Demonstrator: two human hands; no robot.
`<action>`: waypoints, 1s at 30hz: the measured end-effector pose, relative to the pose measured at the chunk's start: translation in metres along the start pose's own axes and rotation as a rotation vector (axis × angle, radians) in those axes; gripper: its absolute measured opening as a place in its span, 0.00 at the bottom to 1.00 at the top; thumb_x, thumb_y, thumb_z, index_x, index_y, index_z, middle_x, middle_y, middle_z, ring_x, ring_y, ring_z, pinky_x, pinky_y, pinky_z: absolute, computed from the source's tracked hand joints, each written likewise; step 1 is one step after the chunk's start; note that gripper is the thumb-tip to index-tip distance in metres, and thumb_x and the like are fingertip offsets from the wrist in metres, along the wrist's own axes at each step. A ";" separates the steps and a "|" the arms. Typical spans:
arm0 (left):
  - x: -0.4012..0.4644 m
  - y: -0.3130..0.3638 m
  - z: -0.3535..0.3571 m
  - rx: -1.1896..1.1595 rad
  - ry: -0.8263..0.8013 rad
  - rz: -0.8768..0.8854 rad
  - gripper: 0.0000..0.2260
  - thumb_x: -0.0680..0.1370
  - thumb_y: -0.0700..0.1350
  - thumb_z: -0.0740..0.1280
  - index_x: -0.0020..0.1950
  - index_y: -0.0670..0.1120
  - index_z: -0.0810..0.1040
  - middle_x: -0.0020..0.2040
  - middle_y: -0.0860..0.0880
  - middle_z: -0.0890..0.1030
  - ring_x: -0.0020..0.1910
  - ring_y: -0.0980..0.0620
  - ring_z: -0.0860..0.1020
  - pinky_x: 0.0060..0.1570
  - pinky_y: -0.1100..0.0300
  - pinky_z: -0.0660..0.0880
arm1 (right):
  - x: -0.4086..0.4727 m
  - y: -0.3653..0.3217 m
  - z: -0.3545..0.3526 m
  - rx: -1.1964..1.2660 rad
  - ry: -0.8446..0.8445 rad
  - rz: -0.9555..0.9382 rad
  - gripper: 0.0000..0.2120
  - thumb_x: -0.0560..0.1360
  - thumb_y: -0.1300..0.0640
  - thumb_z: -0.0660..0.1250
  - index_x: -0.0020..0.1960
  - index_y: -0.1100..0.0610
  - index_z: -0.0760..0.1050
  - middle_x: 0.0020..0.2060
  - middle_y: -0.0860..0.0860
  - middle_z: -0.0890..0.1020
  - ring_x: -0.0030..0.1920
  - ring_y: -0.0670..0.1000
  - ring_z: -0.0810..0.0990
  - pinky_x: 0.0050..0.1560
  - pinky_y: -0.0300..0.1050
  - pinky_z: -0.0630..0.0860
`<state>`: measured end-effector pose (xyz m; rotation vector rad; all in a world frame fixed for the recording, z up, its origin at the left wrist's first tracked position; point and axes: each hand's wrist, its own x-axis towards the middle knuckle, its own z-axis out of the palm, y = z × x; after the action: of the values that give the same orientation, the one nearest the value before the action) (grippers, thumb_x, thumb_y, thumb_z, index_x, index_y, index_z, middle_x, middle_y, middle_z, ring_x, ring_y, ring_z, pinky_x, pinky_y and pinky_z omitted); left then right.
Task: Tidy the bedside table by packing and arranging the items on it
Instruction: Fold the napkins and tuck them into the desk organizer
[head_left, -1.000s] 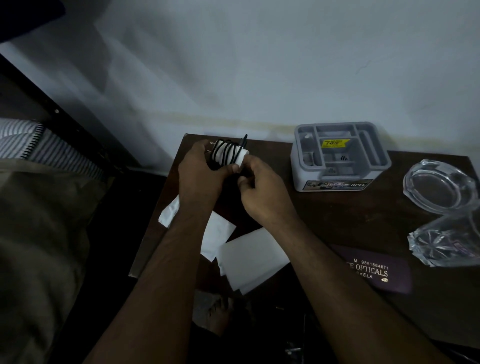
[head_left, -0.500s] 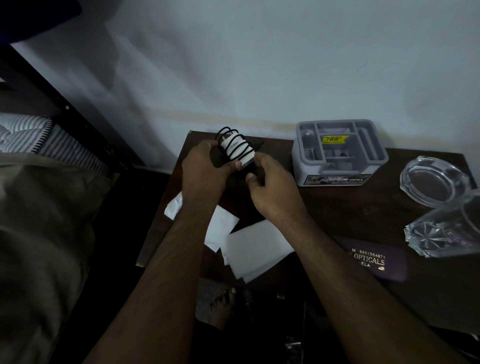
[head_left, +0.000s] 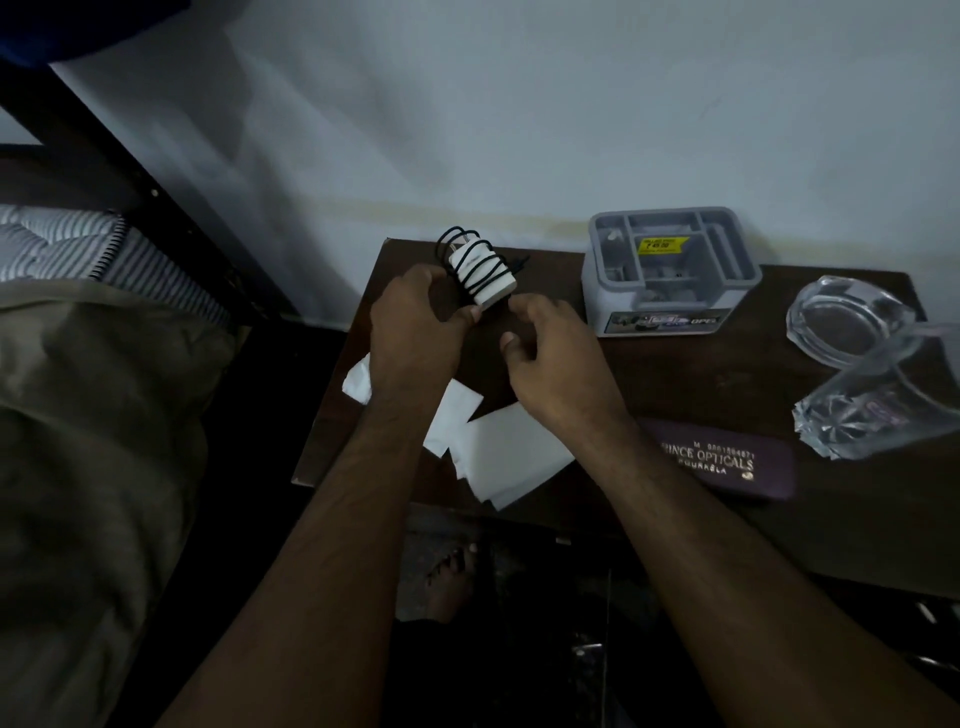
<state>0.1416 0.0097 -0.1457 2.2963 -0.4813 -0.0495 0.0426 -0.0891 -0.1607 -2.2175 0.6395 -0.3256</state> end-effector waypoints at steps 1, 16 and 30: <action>-0.007 -0.001 -0.003 0.011 -0.005 0.001 0.22 0.76 0.44 0.75 0.69 0.42 0.77 0.65 0.45 0.81 0.65 0.48 0.78 0.57 0.63 0.71 | -0.008 -0.002 -0.002 -0.009 0.004 -0.005 0.19 0.83 0.57 0.64 0.74 0.55 0.70 0.67 0.53 0.75 0.65 0.52 0.76 0.58 0.41 0.72; -0.118 -0.012 -0.029 0.014 -0.133 0.017 0.21 0.74 0.45 0.77 0.66 0.43 0.80 0.64 0.47 0.82 0.63 0.47 0.78 0.63 0.54 0.74 | -0.130 0.003 -0.016 -0.126 -0.045 -0.049 0.19 0.81 0.57 0.66 0.72 0.56 0.73 0.66 0.55 0.75 0.58 0.56 0.81 0.61 0.51 0.78; -0.111 -0.007 -0.015 0.068 -0.208 0.024 0.20 0.75 0.43 0.76 0.66 0.44 0.79 0.64 0.46 0.82 0.64 0.45 0.78 0.65 0.48 0.74 | -0.115 0.001 -0.009 -0.172 -0.051 -0.014 0.13 0.81 0.55 0.65 0.65 0.53 0.78 0.61 0.52 0.77 0.55 0.55 0.82 0.55 0.52 0.79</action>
<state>0.0440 0.0641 -0.1525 2.3632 -0.6255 -0.2656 -0.0584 -0.0326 -0.1581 -2.3872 0.6459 -0.2275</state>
